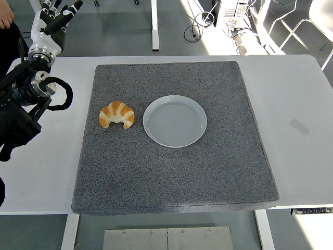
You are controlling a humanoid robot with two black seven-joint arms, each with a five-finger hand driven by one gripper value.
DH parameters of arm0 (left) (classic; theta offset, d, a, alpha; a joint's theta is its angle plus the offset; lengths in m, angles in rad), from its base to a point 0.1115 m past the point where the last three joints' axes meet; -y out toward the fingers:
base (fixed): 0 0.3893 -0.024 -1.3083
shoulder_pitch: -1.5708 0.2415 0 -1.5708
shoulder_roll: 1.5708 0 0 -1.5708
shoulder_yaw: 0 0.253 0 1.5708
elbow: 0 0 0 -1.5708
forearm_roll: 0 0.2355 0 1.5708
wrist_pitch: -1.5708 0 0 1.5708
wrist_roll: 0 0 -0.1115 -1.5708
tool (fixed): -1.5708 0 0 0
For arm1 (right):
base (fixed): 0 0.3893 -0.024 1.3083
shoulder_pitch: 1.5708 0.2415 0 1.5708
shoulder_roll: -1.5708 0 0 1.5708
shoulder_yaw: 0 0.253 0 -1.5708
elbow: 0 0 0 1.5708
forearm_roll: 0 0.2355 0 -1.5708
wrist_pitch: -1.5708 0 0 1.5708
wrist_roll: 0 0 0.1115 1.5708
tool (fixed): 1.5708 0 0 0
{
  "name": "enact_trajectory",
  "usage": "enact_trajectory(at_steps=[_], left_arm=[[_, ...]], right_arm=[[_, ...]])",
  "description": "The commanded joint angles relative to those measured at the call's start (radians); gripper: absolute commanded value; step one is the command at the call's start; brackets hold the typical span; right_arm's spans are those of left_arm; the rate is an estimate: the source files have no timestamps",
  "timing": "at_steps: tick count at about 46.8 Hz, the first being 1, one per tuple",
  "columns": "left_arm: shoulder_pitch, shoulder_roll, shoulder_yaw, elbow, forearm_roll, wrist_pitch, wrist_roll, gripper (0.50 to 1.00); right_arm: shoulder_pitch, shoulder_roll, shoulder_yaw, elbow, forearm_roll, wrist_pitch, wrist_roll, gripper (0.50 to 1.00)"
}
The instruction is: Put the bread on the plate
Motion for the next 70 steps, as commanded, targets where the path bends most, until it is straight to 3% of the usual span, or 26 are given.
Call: enact_trajectory(at_steps=[1,21,36,46,61,70], left_arm=[[0.0,-0.002,0.0,0.0,0.0,-0.001,0.001,0.986],[-0.004,0.004,0.009,-0.003,0.003,-0.001,0.001,0.986],[-0.05,0.041,0.195,-0.014,0.005,-0.039,0.005,0.983],[-0.118,0.098,0.359,-0.065,0.005,-0.036,0.014,0.98],[-0.224,0.245,0.613,-0.221,0.046,-0.028,0.019,0.98],[-0.253,0.29,0.683,-0.276,0.152,-0.028,0.074,0.98]], right_arm=[[0.0,0.0,-0.002,0.0,0.0,0.0,0.0,1.0],[0.0,0.0,0.0,0.0,0.0,0.0,0.0,1.0],[0.0,0.0,0.0,0.0,0.0,0.0,0.0,1.0],[0.0,0.0,0.0,0.0,0.0,-0.001,0.0,1.0],[0.0,0.0,0.0,0.0,0.0,0.0,0.001,1.0],[0.0,0.0,-0.002,0.0,0.0,0.0,0.0,1.0]])
